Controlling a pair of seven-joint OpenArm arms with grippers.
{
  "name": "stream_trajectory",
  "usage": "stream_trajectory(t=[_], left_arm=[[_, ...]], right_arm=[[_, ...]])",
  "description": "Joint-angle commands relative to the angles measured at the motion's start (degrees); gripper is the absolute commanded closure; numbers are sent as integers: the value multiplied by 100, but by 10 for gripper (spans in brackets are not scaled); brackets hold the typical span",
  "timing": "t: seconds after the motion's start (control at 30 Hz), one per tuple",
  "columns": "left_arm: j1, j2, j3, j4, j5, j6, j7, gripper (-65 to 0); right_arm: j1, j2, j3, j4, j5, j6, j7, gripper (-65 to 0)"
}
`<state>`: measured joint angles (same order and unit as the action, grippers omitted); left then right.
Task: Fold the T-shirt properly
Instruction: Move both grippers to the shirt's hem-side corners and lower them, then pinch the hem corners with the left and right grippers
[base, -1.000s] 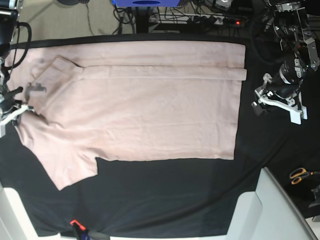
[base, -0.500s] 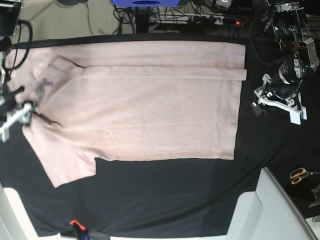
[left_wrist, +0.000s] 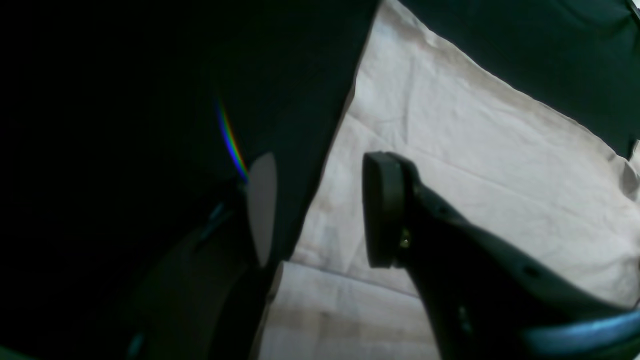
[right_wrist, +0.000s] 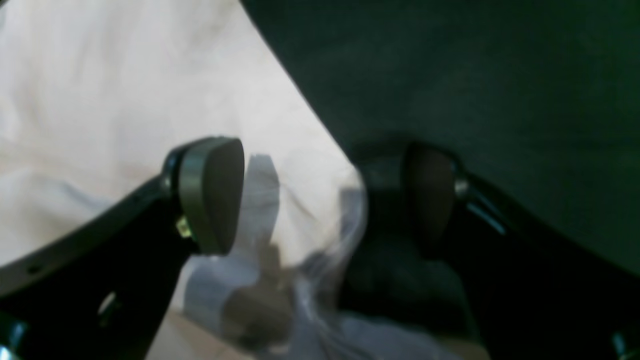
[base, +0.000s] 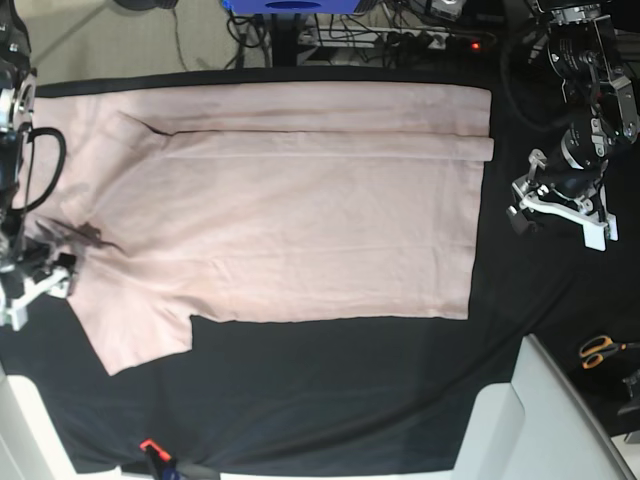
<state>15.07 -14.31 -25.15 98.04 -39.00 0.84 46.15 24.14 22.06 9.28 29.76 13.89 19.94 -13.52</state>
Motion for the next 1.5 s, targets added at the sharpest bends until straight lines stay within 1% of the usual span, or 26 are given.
stream_trajectory(t=[0.0,0.1,0.27,0.3,0.33,0.37,0.43,0.53,0.57,0.67,0.77,0.87,1.0,1.1,1.17,1.2,1.27,1.33,1.37,1.4,1.47], left_arm=[[-35,-77,-39,99,-25,-36,-83,-280],[-35,-86,-48,99,-25,-45,-83,-280],[-35,-86,-48,91,-25,-45,-83,-280],[-35,-86,-48,91,-25,-45,-83,-280],[-35,-86,-48,91,-25,-45,-83,-280],[-35,-86,-48,91,-25,-45,-83,-280],[-87,-86,-48,91,-25,-45,-92,-280],[-219,-86,-48,-50,-16,-45,-83,-280],[-333,-86,-39,-182,-16,-45,-92,-280],[-808,-95,-48,-762,-16,-45,-92,-278],[-1529,-121,-4,-1571,10,-45,-92,-276],[-2303,-191,119,-2336,336,-53,-92,-276],[-3252,-209,620,-3373,986,-53,-110,-281],[-3867,-191,787,-4296,1100,-62,-127,-285],[-4184,-174,778,-4947,1100,-141,-400,-285],[-4298,-183,805,-5281,1100,-203,-655,-286],[-4474,-200,822,-5843,1144,-352,-1129,-323],[-4615,-209,822,-6353,1144,-467,-1587,-402],[-4667,-218,822,-6520,1153,-537,-1762,-443],[-4703,-218,822,-6635,1153,-590,-1885,-469],[-4747,-218,831,-6793,1153,-669,-2105,-504]], right_arm=[[149,145,-44,-70,40,23,196,-474],[157,145,-106,-413,40,14,372,-474],[157,110,-97,-633,40,14,583,-473],[149,110,-97,-633,40,14,583,-458],[149,110,-97,-633,40,14,583,-423],[149,110,-97,-633,40,23,583,-371],[149,110,-97,-633,40,41,583,-237],[157,110,-97,-633,40,32,583,-53],[157,101,-97,-633,40,32,583,0],[157,101,-97,-633,40,32,583,-6],[157,101,-97,-633,40,32,583,0],[157,101,-97,-633,40,32,583,0],[157,101,-97,-633,40,41,583,0],[149,101,-97,-633,40,58,583,0],[140,101,-97,-633,40,58,583,0],[140,101,-97,-633,40,58,565,0],[140,110,-97,-615,40,58,556,0],[140,119,-97,-615,40,67,556,0],[131,128,-97,-615,40,67,556,0],[131,128,-97,-615,40,67,556,0],[131,128,-97,-615,40,67,556,0]])
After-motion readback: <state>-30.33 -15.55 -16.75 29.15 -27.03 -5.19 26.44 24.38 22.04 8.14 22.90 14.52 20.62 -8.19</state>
